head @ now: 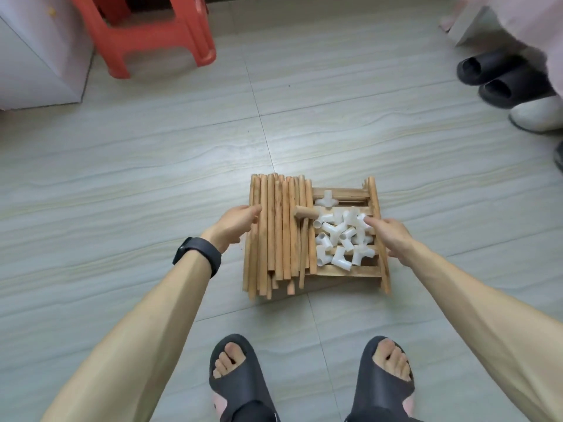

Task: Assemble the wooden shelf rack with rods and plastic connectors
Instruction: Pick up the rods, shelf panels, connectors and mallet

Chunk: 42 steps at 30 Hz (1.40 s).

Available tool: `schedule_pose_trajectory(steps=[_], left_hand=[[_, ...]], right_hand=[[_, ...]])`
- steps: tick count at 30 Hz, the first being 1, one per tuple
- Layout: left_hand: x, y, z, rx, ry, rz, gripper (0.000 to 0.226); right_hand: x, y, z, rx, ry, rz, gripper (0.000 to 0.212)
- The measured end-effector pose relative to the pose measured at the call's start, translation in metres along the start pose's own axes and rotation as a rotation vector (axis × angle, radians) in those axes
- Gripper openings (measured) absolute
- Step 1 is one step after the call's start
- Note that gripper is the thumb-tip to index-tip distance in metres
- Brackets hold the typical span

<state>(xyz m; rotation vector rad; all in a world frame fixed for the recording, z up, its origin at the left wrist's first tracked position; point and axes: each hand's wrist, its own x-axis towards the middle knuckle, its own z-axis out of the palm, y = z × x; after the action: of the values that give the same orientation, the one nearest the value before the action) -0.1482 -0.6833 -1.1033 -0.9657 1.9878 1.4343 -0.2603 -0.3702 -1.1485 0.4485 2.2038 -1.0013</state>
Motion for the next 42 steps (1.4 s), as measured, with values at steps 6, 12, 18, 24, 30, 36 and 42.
schedule_pose_trajectory(steps=[6,12,18,24,30,36,42], left_hand=[[-0.044,0.001,0.000,0.187,-0.002,0.116,0.041],[-0.055,0.001,0.026,0.529,0.024,0.212,0.046],[-0.030,-0.011,0.074,0.770,0.069,0.269,0.046],[-0.004,-0.028,0.122,0.769,0.180,0.170,0.061],[0.009,-0.037,0.140,0.736,0.274,0.207,0.044],[0.033,-0.010,0.129,0.703,0.251,0.221,0.034],[0.060,0.036,0.120,0.557,0.242,0.179,0.022]], right_hand=[[-0.026,-0.004,-0.012,-0.300,-0.009,-0.185,0.046],[-0.043,0.011,-0.001,-0.595,-0.007,-0.305,0.058],[-0.044,0.037,0.010,-0.765,0.031,-0.428,0.062],[-0.026,0.054,0.040,-1.089,-0.014,-0.577,0.107],[-0.005,0.077,0.069,-1.176,0.099,-0.759,0.118],[0.025,0.054,0.058,-1.128,0.074,-0.699,0.107],[0.044,0.023,0.041,-1.098,0.016,-0.618,0.098]])
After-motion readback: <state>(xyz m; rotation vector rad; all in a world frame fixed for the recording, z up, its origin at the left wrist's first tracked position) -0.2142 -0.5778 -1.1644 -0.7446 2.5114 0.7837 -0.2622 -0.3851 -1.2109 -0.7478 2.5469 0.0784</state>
